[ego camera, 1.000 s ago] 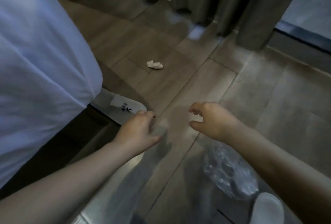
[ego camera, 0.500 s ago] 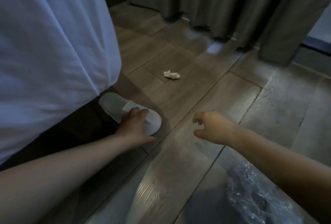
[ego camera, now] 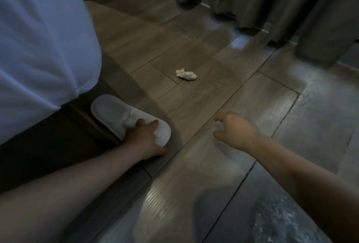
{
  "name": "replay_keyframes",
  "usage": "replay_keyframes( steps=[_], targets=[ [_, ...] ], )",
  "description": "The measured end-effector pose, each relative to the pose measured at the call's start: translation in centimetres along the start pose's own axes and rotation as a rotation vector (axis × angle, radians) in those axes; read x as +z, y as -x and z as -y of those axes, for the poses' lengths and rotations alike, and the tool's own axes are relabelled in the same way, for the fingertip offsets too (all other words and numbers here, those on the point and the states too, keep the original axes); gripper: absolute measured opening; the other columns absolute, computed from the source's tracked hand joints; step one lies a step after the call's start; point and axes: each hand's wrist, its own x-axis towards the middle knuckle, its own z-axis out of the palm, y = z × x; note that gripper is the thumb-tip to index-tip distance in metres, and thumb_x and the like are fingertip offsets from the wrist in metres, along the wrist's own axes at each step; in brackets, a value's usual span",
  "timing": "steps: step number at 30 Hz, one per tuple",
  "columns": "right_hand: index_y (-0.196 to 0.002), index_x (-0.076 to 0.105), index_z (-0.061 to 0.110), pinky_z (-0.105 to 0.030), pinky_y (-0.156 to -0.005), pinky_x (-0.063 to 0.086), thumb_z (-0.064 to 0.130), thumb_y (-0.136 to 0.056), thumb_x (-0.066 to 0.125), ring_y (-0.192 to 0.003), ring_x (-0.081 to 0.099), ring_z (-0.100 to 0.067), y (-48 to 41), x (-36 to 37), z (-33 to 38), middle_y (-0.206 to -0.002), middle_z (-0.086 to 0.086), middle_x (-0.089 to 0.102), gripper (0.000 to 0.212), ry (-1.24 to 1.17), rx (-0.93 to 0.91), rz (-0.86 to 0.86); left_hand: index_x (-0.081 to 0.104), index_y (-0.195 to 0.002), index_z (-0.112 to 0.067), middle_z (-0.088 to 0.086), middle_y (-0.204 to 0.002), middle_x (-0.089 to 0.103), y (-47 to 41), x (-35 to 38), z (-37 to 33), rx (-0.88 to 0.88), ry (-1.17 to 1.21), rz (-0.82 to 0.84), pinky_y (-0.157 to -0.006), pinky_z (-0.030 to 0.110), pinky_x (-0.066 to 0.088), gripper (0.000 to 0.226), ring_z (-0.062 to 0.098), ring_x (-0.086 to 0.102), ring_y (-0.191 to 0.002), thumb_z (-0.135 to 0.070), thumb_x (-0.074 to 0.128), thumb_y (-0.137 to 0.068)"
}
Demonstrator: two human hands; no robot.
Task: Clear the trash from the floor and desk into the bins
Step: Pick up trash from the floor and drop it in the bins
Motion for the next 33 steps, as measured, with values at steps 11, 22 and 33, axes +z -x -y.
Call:
replay_keyframes(
  steps=[11,22,33],
  targets=[
    [-0.148,0.026,0.014,-0.04,-0.108,0.036,0.018,-0.084,0.061,-0.131,0.039,-0.035,-13.4,0.6,3.9,-0.15,-0.016,0.024,0.073,-0.228,-0.113,-0.292,0.017,-0.148,-0.039,-0.001,-0.147,0.011,-1.7,-0.1,0.2,-0.02,-0.027,0.048,-0.102,0.035,0.036,0.114,0.034,0.028,-0.131,-0.084,0.061,-0.052],
    [-0.14,0.04,0.011,-0.036,-0.099,0.037,0.022,-0.086,0.058,-0.123,0.043,-0.035,-15.6,1.2,3.3,-0.137,-0.018,0.037,0.058,-0.027,-0.158,-0.277,0.01,-0.148,-0.041,-0.002,-0.147,-0.001,-1.5,0.5,-0.8,-0.09,-0.065,0.062,-0.104,0.046,0.039,0.109,0.04,0.021,-0.132,-0.078,0.063,-0.06],
    [-0.131,0.051,0.01,-0.031,-0.089,0.039,0.025,-0.084,0.061,-0.112,0.05,-0.033,0.3,3.1,-2.5,-0.125,-0.015,0.049,0.05,0.078,-0.097,-0.101,0.005,-0.152,-0.031,0.011,-0.155,-0.001,0.9,1.6,-1.9,0.045,-0.183,0.08,-0.11,0.044,0.033,0.112,0.041,0.021,-0.138,-0.076,0.061,-0.065]
  ],
)
